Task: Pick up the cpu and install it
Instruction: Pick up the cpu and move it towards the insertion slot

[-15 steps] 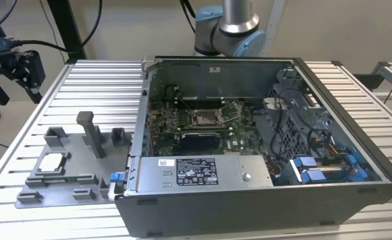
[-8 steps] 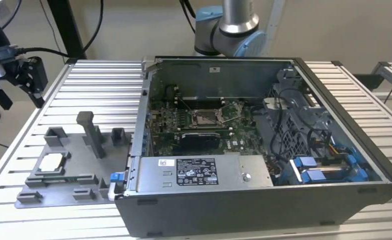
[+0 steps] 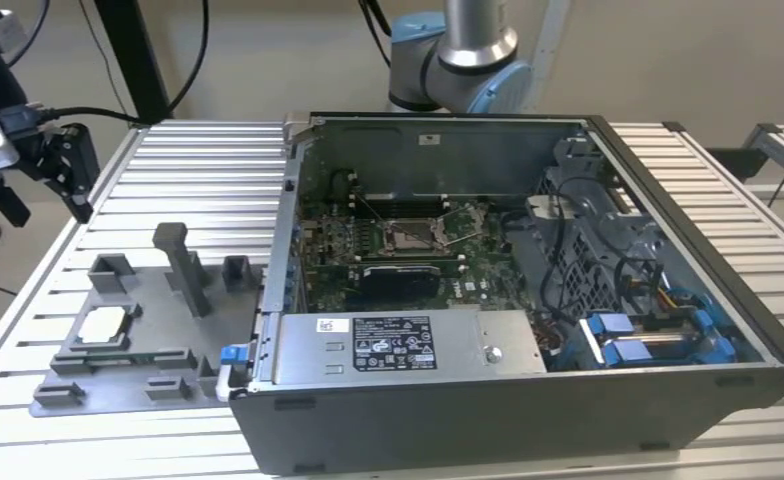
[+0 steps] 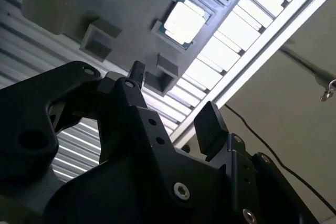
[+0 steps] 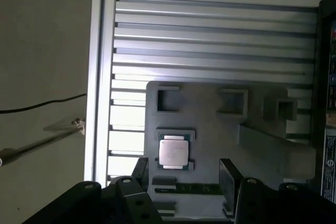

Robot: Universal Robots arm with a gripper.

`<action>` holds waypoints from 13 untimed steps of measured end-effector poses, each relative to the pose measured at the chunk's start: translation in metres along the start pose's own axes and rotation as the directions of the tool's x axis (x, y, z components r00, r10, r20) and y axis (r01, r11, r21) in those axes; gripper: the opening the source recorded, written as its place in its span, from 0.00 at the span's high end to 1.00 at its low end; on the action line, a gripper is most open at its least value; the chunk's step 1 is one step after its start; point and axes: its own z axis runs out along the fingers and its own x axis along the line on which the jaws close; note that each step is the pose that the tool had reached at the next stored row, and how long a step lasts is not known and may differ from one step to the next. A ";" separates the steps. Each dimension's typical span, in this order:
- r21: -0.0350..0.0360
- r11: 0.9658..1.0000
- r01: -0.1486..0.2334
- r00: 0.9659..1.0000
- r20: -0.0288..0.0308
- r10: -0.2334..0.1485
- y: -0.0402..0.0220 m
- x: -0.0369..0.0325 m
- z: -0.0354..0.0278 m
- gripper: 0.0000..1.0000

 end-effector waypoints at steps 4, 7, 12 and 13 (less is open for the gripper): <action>0.000 1.000 0.000 1.000 -0.002 0.000 -0.0002 0.0002 0.0058 0.00; 0.001 1.000 0.000 1.000 -0.004 0.000 -0.0005 0.0002 0.0094 0.00; 0.001 1.000 -0.002 1.000 -0.005 0.002 -0.0015 0.0004 0.0169 0.00; 0.002 1.000 -0.004 1.000 -0.005 0.004 -0.0018 0.0005 0.0186 0.00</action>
